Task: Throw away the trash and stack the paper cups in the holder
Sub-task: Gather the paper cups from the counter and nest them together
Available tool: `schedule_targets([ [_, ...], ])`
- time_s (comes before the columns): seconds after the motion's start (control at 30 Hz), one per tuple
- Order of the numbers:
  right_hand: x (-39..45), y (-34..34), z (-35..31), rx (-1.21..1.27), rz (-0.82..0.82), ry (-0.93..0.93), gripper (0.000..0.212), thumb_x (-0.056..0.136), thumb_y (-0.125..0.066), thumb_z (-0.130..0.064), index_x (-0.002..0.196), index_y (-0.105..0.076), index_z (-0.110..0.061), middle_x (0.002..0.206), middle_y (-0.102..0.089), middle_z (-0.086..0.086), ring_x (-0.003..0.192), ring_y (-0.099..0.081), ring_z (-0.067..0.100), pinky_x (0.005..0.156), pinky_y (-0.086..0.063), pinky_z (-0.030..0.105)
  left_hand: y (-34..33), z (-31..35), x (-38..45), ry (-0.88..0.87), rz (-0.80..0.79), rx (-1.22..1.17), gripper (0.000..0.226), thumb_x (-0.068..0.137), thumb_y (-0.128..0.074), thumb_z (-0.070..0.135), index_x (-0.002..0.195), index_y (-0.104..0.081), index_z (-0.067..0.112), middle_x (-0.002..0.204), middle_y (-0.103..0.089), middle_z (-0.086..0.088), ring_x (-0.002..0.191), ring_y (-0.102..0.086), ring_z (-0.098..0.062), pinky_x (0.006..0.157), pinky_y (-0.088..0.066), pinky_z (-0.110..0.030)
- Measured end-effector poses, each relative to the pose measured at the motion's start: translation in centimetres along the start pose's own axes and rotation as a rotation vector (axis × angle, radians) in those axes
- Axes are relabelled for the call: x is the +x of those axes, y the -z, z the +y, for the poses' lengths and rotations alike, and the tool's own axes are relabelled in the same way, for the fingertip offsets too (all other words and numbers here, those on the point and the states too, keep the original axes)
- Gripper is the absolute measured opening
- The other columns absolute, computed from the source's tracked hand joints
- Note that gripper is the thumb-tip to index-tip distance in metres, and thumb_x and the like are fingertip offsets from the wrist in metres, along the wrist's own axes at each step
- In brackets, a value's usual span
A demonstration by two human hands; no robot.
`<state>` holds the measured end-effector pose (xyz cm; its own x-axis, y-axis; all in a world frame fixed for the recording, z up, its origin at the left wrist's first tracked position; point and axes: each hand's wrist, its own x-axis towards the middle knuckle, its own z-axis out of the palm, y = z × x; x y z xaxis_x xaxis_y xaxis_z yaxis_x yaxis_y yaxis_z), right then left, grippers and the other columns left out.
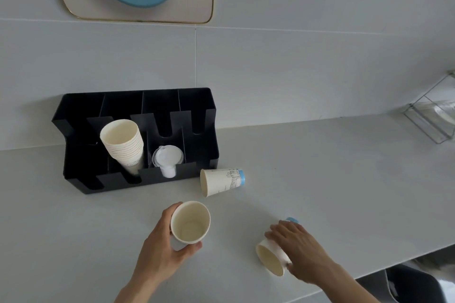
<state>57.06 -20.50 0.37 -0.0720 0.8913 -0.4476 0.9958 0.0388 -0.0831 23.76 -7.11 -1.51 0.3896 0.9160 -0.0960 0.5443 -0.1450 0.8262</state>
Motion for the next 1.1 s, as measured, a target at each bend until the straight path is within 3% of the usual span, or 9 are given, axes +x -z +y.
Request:
schedule_targets([
  [0.07,0.6,-0.2,-0.1,0.03,0.088,0.002,0.087,0.053,-0.09,-0.035,0.133,-0.056,-0.031,0.131,-0.063,-0.01,0.125,-0.061,0.019,0.108,-0.047,0.031,0.0,0.1,0.0,-0.002,0.001,0.005,0.097,0.059,-0.091,0.058,0.138,-0.036,0.048,0.131,-0.055,0.029,0.111,-0.059,0.0,0.088,-0.057,-0.03],
  [0.17,1.8,1.5,-1.0,0.115,0.231,-0.007,0.084,0.072,-0.083,-0.041,0.147,-0.045,-0.028,0.146,-0.053,-0.01,0.137,-0.048,0.017,0.114,-0.036,0.029,0.0,0.2,-0.1,0.003,0.005,0.012,0.097,0.059,-0.09,0.058,0.138,-0.036,0.048,0.129,-0.053,0.034,0.112,-0.058,0.001,0.086,-0.053,-0.024],
  [0.27,3.3,4.4,-2.2,0.259,0.412,-0.031,0.084,0.071,-0.086,-0.045,0.143,-0.047,-0.028,0.141,-0.056,-0.012,0.128,-0.053,0.017,0.105,-0.045,0.031,0.1,0.4,-0.3,0.004,0.011,0.016,0.096,0.06,-0.09,0.058,0.138,-0.035,0.048,0.129,-0.053,0.033,0.112,-0.058,-0.001,0.084,-0.049,-0.02],
  [0.37,4.6,7.8,-4.3,0.479,0.559,-0.043,0.081,0.067,-0.091,-0.043,0.136,-0.05,-0.032,0.13,-0.061,-0.016,0.115,-0.057,0.014,0.087,-0.045,0.027,0.3,0.5,-0.4,0.013,0.031,0.006,0.095,0.06,-0.089,0.057,0.137,-0.036,0.05,0.132,-0.054,0.03,0.115,-0.058,-0.001,0.088,-0.05,-0.022],
  [0.53,6.1,13.0,-9.0,0.789,0.708,0.049,0.074,0.069,-0.093,-0.039,0.131,-0.055,-0.031,0.124,-0.062,-0.019,0.11,-0.062,0.005,0.089,-0.05,0.016,0.6,0.2,-0.6,0.037,0.082,0.004,0.098,0.06,-0.088,0.058,0.142,-0.036,0.045,0.14,-0.049,0.03,0.122,-0.054,0.001,0.097,-0.051,-0.029],
  [0.63,6.5,14.3,-11.7,0.902,0.701,0.122,0.07,0.071,-0.094,-0.037,0.131,-0.057,-0.028,0.121,-0.066,-0.019,0.111,-0.064,0.006,0.088,-0.049,0.009,0.9,0.2,-0.6,0.048,0.096,0.0,0.099,0.06,-0.086,0.059,0.143,-0.034,0.046,0.14,-0.05,0.03,0.123,-0.054,0.002,0.099,-0.052,-0.031],
  [0.87,7.8,12.3,-15.3,1.001,0.555,0.194,0.069,0.072,-0.093,-0.039,0.131,-0.057,-0.032,0.119,-0.067,-0.02,0.115,-0.064,0.007,0.094,-0.057,0.025,1.6,0.0,-0.6,0.088,0.101,-0.009,0.088,0.06,-0.085,0.06,0.132,-0.036,0.05,0.122,-0.061,0.027,0.109,-0.063,-0.004,0.087,-0.058,-0.028],
  [1.1,8.5,11.1,-15.6,1.023,0.515,0.187,0.069,0.071,-0.092,-0.041,0.13,-0.057,-0.034,0.118,-0.068,-0.022,0.114,-0.065,0.005,0.095,-0.055,0.021,1.9,0.1,-0.1,0.073,0.108,-0.001,0.085,0.06,-0.084,0.062,0.13,-0.036,0.051,0.12,-0.061,0.03,0.108,-0.063,0.0,0.087,-0.057,-0.02],
])
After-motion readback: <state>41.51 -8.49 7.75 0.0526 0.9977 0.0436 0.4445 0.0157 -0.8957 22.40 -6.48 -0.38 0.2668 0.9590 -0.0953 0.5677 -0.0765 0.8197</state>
